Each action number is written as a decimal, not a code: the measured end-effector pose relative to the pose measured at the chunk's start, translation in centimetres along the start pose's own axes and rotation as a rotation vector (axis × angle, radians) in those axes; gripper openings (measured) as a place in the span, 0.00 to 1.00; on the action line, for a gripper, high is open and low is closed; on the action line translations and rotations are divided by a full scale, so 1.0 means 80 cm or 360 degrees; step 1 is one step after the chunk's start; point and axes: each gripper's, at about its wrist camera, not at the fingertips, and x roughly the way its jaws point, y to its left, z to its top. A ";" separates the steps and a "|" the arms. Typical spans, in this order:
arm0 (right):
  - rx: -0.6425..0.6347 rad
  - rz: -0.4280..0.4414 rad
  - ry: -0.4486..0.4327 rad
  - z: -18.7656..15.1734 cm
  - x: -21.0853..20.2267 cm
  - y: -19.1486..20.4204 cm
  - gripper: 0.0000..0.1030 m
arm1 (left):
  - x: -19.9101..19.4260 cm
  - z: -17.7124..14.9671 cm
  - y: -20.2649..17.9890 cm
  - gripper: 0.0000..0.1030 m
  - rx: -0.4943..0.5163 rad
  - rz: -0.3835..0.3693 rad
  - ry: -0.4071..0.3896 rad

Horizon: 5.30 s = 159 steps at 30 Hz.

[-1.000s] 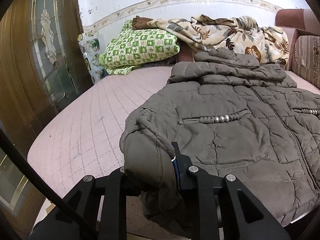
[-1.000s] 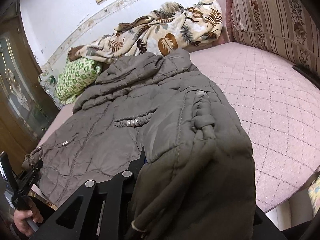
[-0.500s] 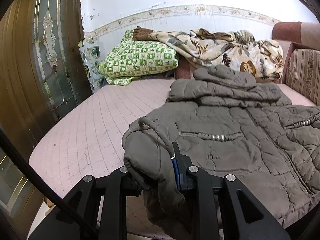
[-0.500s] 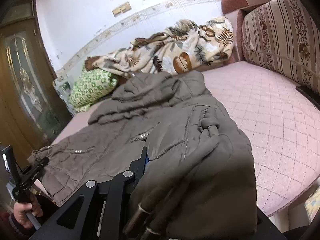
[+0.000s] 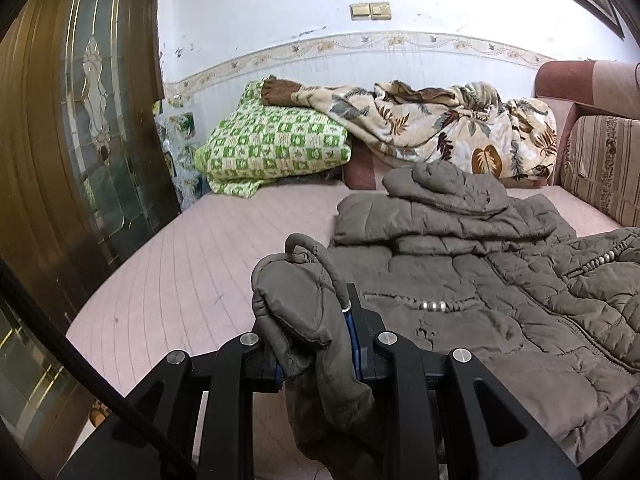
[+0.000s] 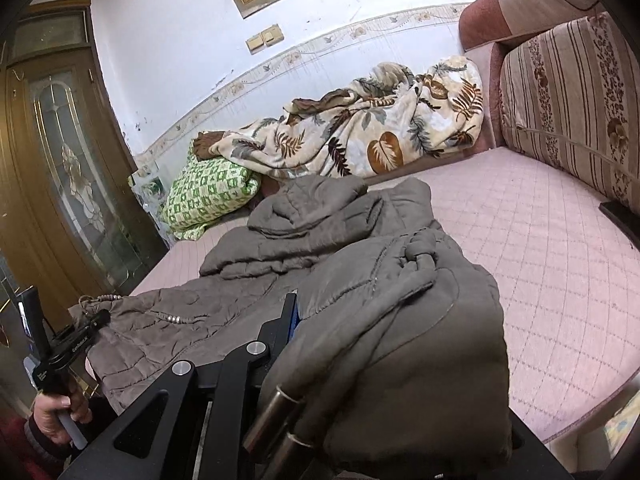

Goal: Fold large clothes

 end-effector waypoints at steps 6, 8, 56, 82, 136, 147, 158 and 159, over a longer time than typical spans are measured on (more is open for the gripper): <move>-0.0039 0.0009 -0.0046 0.034 0.004 0.011 0.20 | 0.005 0.039 0.000 0.23 -0.0012 -0.0019 -0.0072; -0.0030 0.0017 -0.0064 0.048 0.007 0.012 0.20 | 0.009 0.055 0.001 0.23 -0.0028 -0.0026 -0.0096; 0.0738 -0.0161 0.0497 0.249 0.514 -0.183 0.35 | 0.416 0.333 0.022 0.40 -0.0012 0.0381 0.0004; 0.0573 0.0067 0.0285 0.235 0.275 -0.102 0.79 | 0.267 0.230 -0.065 0.46 0.0165 -0.0093 0.0114; -0.0221 -0.0271 0.0388 0.144 0.333 0.012 0.85 | 0.349 0.176 -0.158 0.59 0.0113 -0.0100 0.0316; -0.0106 -0.0295 0.0463 0.155 0.396 -0.033 0.69 | 0.504 0.199 -0.184 0.59 0.0204 -0.0095 0.0725; -0.0069 -0.0292 0.0553 0.154 0.397 -0.031 0.69 | 0.447 0.188 -0.156 0.61 0.0015 -0.0203 0.0666; -0.0070 -0.0276 0.0524 0.157 0.389 -0.026 0.69 | 0.432 0.183 -0.152 0.61 0.0008 -0.0207 0.0647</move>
